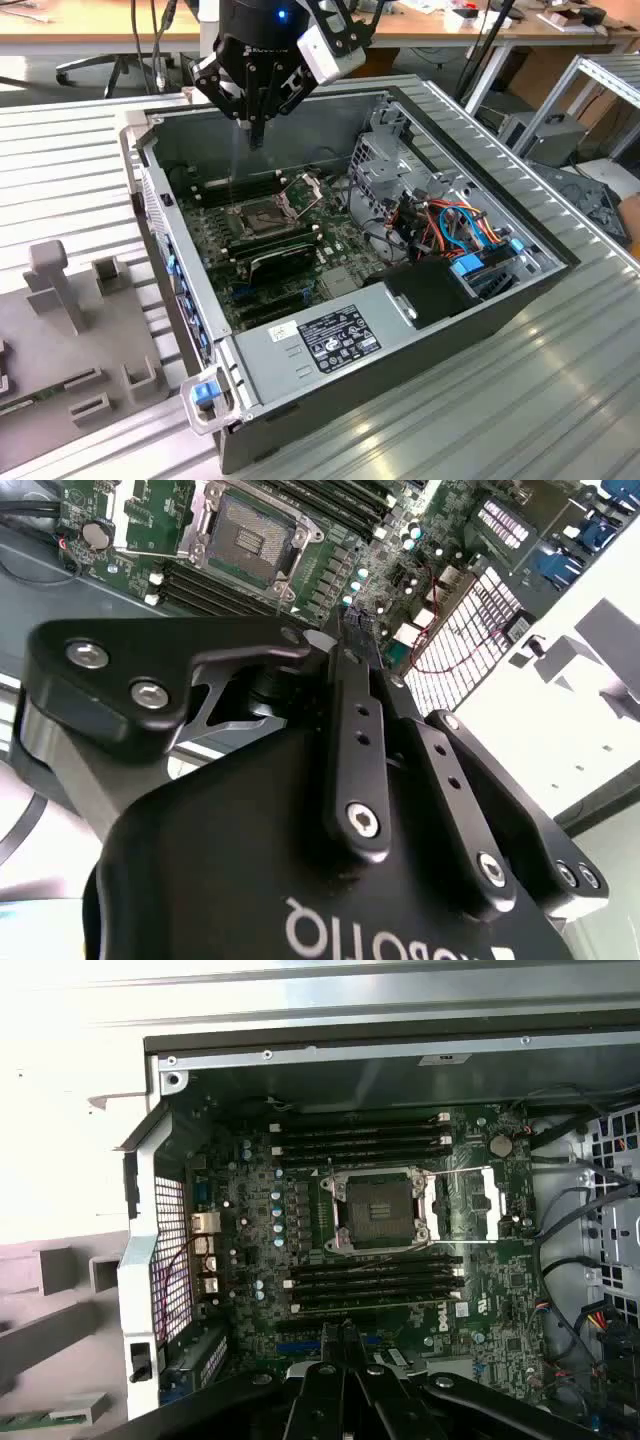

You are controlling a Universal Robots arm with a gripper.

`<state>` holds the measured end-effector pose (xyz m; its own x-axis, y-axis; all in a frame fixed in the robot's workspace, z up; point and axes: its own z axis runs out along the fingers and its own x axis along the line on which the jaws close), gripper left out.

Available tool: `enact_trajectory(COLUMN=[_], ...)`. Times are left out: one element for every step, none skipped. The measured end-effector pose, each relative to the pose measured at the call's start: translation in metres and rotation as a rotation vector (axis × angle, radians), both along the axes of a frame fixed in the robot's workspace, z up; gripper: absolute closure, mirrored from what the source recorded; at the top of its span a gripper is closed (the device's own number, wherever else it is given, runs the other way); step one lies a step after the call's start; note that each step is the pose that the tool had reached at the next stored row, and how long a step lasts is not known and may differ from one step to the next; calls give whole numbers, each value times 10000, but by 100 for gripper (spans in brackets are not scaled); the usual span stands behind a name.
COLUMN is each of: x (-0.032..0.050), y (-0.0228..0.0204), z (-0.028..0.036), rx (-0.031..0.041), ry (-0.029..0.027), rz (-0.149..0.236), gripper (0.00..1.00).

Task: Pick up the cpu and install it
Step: 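Reach for the cpu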

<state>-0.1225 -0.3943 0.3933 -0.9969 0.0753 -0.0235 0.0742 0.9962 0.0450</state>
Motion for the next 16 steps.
enact_trajectory(x=[0, 0, 0, 0, 0, 0, 0, 0, 0, 0, 0, 0, 0, 0, -16, -25], y=[0, 2, 2, 2, 2, 3, 3, 3, 3, 3, 3, 4, 4, 4, 5, 4], z=[0, 0, 0, 0, 0, 0, 0, 0, 0, 0, 0, 0, 0, 0, -1, 0], rx=[1, 1, 0, 0, 0, 0, 1, 0, 0, 0, 0, 0, 0, 0, 1, 0], ry=[0, 0, 0, 0, 0, 0, 0, 0, 0, 0, 0, 0, 0, 0, -1, 0], rz=[0, 0, 0, 0, 0, 0, 0, 0, 0, 0, 0, 1, 0, 0, -1, -1], gripper=[89, 89, 89, 89, 89, 89, 89, 89, 89, 89, 89, 89, 89, 89, 89, 89])
